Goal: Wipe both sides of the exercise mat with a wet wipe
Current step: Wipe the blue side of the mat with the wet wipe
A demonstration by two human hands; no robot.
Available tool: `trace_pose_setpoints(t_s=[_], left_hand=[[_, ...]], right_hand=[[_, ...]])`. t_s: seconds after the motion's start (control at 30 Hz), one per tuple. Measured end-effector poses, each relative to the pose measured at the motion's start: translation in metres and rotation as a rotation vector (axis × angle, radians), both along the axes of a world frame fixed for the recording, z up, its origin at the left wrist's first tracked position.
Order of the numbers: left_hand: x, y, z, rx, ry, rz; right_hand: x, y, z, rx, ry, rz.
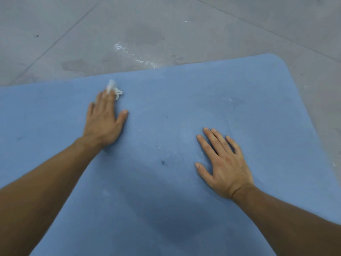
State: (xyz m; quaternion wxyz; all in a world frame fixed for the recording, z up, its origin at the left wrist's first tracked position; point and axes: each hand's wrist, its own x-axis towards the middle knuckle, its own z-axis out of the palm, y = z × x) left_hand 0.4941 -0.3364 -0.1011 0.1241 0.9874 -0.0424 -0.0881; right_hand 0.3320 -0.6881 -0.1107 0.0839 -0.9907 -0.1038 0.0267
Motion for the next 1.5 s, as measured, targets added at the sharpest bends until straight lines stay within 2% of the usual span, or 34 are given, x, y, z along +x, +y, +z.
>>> trace_pose_setpoints(t_s=[0.13,0.23,0.3,0.4,0.67,0.77,0.87,1.1,1.2,1.27,1.5], left_hand=[[-0.009,-0.098,0.003,-0.04,-0.012,-0.471],[-0.022,-0.147,0.004,0.024,0.006,-0.566],[-0.017,-0.141,0.001,0.06,-0.026,-0.582],[0.001,-0.099,-0.003,0.048,-0.043,-0.479],[0.03,0.039,-0.002,0.072,-0.041,0.076],[0.03,0.065,0.0,0.063,-0.022,0.202],[0.036,0.038,0.004,-0.02,-0.034,0.129],[0.024,-0.113,0.005,-0.045,0.025,-0.342],[0.024,-0.1,0.006,-0.009,-0.002,-0.385],[0.031,-0.062,0.002,-0.014,-0.01,-0.276],[0.039,0.082,0.004,0.046,-0.044,0.306]], right_hand=[[0.001,0.0,0.001,0.003,-0.003,0.0],[0.002,0.001,0.001,-0.007,-0.002,0.004],[0.002,0.001,0.001,-0.011,-0.002,0.004],[0.002,0.0,0.001,-0.006,0.002,0.001],[0.001,0.0,0.0,0.002,-0.004,0.004],[0.002,0.0,0.0,0.003,-0.005,0.006],[0.001,0.0,0.0,0.002,-0.006,0.009],[0.002,0.001,0.001,-0.012,-0.021,0.007],[0.002,0.001,0.001,-0.013,-0.022,0.009],[0.002,0.0,0.0,-0.01,-0.02,0.007],[0.002,0.0,0.0,0.0,-0.019,0.007]])
